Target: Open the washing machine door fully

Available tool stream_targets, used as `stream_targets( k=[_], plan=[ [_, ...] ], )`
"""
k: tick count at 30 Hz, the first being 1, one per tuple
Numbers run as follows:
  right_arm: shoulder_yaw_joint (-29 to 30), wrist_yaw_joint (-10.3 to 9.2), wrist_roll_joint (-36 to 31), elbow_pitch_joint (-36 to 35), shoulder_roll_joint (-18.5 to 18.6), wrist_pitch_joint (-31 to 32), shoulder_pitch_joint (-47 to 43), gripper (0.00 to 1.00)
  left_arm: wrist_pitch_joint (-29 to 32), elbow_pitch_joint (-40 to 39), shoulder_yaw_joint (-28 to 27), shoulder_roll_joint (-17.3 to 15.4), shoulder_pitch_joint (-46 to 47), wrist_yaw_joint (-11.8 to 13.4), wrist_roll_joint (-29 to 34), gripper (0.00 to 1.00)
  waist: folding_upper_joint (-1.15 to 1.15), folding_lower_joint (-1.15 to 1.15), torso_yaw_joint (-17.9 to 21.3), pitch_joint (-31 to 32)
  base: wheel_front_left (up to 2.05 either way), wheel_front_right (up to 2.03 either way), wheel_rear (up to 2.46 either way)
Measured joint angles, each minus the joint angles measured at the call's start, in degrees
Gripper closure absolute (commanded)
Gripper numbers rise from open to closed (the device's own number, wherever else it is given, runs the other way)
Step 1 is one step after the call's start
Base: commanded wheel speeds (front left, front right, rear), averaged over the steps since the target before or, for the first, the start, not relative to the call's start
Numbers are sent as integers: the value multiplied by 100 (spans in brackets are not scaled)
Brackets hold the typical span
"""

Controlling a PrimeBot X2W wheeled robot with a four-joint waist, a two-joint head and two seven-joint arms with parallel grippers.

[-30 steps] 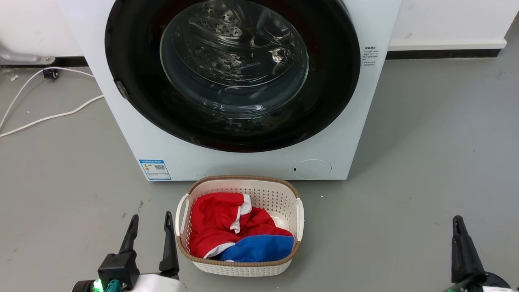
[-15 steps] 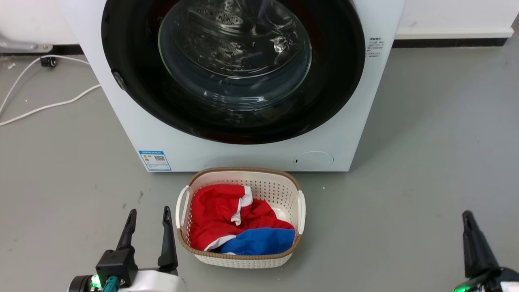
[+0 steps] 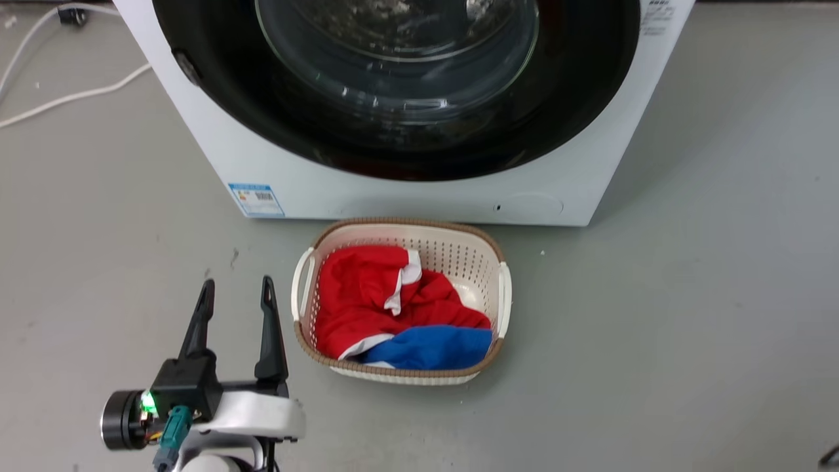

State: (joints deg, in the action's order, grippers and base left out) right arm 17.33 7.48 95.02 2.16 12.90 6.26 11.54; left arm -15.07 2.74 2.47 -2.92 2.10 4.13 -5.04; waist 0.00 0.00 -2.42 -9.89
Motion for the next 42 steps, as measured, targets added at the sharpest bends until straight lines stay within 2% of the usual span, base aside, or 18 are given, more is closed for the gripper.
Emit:
stream_targets(
  k=[7, 15, 23, 29, 37, 42],
  plan=[
    [4, 0, -172, 460, 670, 342, 1438, 100, -1, -96, 124, 1, 360, 27, 23, 0, 0, 0, -141, -513, 0, 0, 0],
    [-599, 0, -602, 1124, 1292, 837, 2943, 100, -1, -135, 287, 3, 636, 92, -40, 0, 0, 0, -335, -1024, 0, 0, 0],
    [-1338, 0, -1223, 1718, 1552, 1276, 4113, 100, -1, -237, 417, 1, 865, 148, -86, 0, 0, -1, -494, -1506, 0, 0, 0],
    [-1794, 0, -1635, 2408, 1696, 1882, 4910, 100, 0, -264, 511, 1, 1021, 218, -145, 0, 0, -1, -645, -1842, 0, 0, 0],
    [-2061, 0, -2197, 3034, 1759, 2374, 5760, 100, 0, -282, 624, 2, 1114, 294, -232, 0, 0, -1, -855, -2134, 0, 0, 0],
    [-2149, 0, -2443, 3200, 1663, 2569, 6055, 100, 0, -296, 671, 2, 1170, 342, -281, 0, 0, -1, -938, -2266, 0, 0, 0]
  ],
)
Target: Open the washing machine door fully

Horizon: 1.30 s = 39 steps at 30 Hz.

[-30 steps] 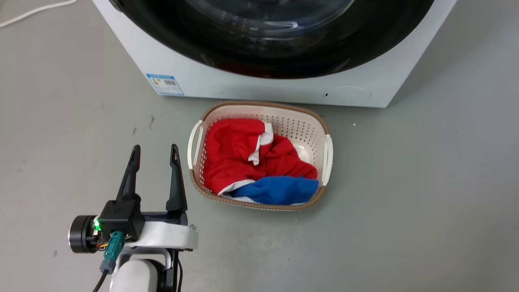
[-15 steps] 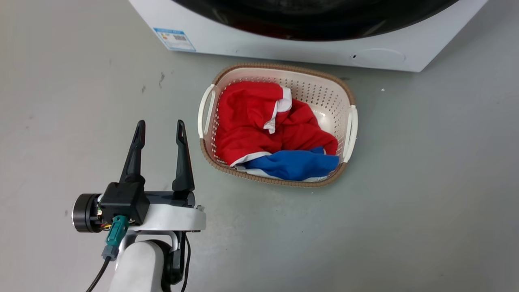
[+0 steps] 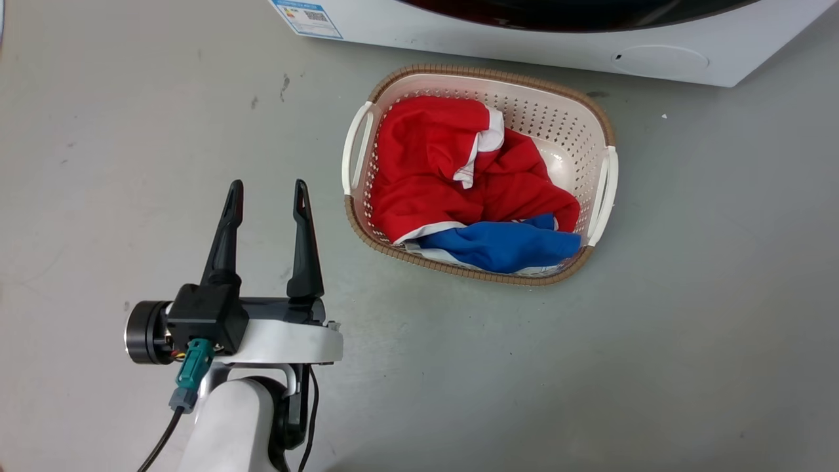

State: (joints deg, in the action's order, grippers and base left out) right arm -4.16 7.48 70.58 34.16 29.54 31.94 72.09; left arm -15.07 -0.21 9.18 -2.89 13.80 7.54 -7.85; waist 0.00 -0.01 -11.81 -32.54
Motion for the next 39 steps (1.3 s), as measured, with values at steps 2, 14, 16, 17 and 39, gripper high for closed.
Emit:
stream_targets(
  k=[2, 14, 16, 17, 39],
  plan=[
    [-4, -1, -109, 37, -31, 42, 38, 100, 0, 0, 13, -1, 17, 3, -18, 0, 0, 0, -20, -35, 0, 0, 0],
    [2, -8, 63, -579, -108, 595, -608, 100, 0, 51, -70, 0, 52, 53, 11, 0, 0, 1, 81, 76, 0, 0, 0],
    [-34, -8, 109, -742, -105, 724, -793, 100, 0, 49, -98, 0, 47, 45, 25, 0, 0, 1, 134, 132, 0, 0, 0],
    [-57, -8, 130, -822, -103, 801, -876, 100, 0, 47, -102, 0, 46, 33, 36, 0, 0, 1, 158, 158, 0, 0, 0],
    [-450, -8, 731, -2991, -453, 1389, -3254, 100, 0, 99, -292, 1, -246, -48, 232, 0, 0, 1, 437, 795, 0, 0, 0]
  ],
)
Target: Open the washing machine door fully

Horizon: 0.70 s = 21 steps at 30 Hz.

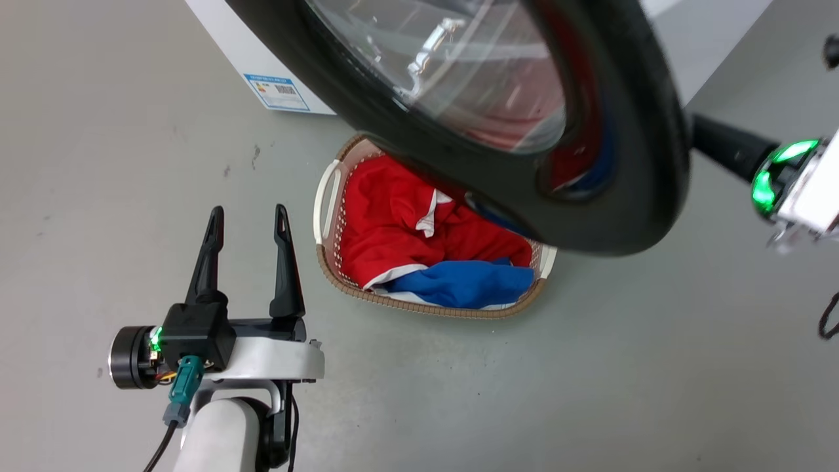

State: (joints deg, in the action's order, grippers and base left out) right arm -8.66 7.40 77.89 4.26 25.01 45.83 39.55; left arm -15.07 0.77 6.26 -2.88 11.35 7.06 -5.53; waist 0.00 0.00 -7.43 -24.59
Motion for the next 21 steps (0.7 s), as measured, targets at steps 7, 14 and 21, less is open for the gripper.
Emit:
stream_targets(
  k=[7, 14, 21],
  plan=[
    [-138, 0, 215, -485, -227, -147, -783, 100, -1, 20, -56, -1, -124, -45, 75, 0, 0, 0, 47, 269, 0, 0, 0],
    [-446, 0, 298, -732, -443, -382, -1413, 100, -1, 35, -48, -1, -241, -60, 90, 0, 0, 0, 21, 503, 0, 0, 0],
    [-900, 0, 382, -883, -709, -580, -1831, 100, -1, 46, -59, 0, -342, -98, 133, 0, 0, 0, -11, 697, 0, 0, 0]
  ],
)
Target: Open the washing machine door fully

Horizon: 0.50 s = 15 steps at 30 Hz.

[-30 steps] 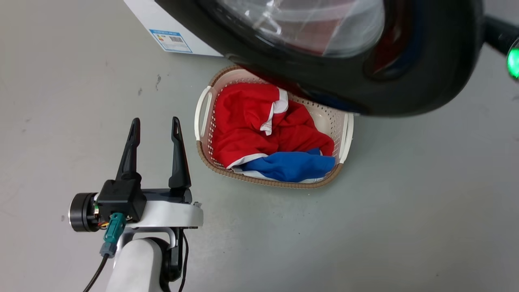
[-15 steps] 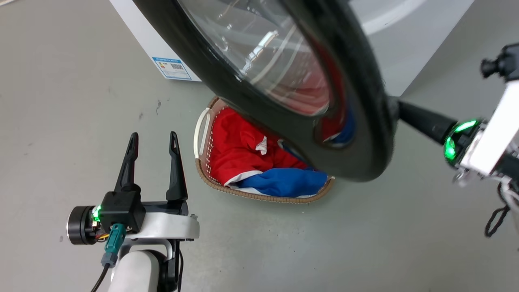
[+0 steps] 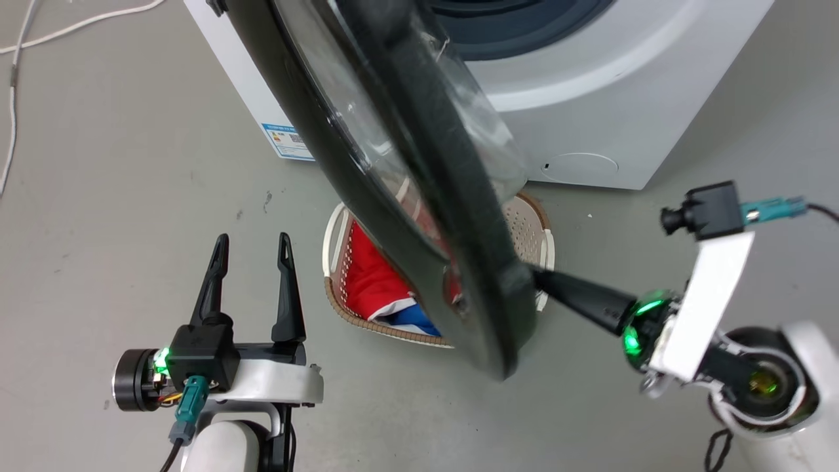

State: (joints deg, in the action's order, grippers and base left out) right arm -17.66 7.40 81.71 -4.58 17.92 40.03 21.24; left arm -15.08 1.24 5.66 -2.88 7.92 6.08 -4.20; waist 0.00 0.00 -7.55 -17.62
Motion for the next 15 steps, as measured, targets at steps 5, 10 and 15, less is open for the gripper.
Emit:
stream_targets(
  k=[5, 10, 15],
  plan=[
    [-393, 0, 10, -10, -209, -161, -200, 100, 0, 1, -4, -1, -69, -1, 1, 0, 0, 0, -41, 89, 0, 0, 0],
    [-761, 0, -9, 33, -379, -361, -274, 100, 0, 2, -2, -1, -93, -2, 11, 0, 0, 0, -96, 125, 0, 0, 0],
    [-1093, 0, -11, 149, -491, -517, -267, 100, 0, 4, 12, -1, -96, -2, 36, 0, 0, 0, -151, 151, 0, 0, 0]
  ],
)
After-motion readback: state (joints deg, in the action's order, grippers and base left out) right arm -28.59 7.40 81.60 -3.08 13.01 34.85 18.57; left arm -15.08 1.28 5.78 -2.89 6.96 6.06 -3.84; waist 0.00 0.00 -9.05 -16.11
